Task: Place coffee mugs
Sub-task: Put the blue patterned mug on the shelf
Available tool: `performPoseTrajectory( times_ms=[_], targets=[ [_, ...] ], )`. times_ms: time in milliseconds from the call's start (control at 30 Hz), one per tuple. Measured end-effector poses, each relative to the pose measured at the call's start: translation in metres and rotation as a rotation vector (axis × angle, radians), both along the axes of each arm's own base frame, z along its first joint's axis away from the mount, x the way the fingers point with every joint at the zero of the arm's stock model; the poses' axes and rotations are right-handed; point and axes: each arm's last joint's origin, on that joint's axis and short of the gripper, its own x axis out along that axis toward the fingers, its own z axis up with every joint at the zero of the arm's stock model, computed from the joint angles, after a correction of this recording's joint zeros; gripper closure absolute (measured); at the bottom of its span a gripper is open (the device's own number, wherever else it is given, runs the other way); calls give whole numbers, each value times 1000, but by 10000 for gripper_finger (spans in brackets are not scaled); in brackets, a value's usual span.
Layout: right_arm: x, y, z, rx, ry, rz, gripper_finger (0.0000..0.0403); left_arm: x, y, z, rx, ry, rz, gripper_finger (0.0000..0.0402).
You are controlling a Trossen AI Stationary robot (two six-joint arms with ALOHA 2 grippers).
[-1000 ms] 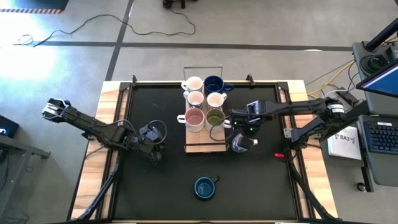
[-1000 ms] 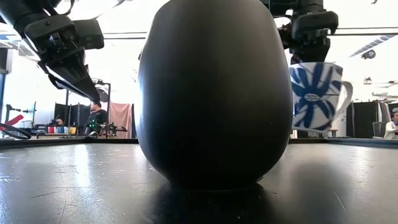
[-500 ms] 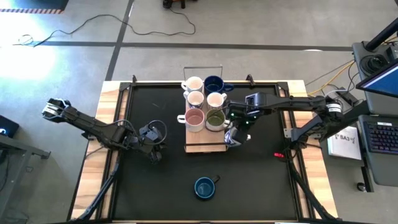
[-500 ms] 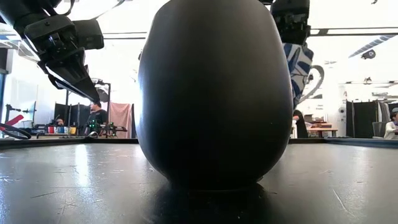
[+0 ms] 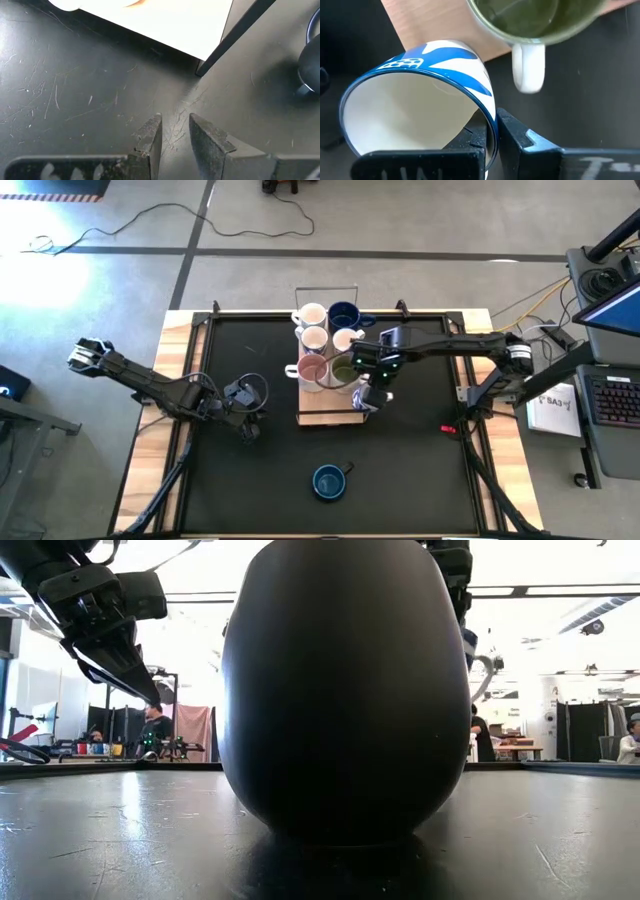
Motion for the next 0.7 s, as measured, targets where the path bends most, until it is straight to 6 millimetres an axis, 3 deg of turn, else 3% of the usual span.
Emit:
performPoseTrajectory(
  times_ms=[433, 700],
  targets=[
    [29, -3, -6, 17, -6, 69, 390, -1, 0, -1, 6, 19, -1, 322],
    [35, -4, -11, 30, 7, 75, 389, -3, 1, -2, 14, 35, -2, 322]
  ],
)
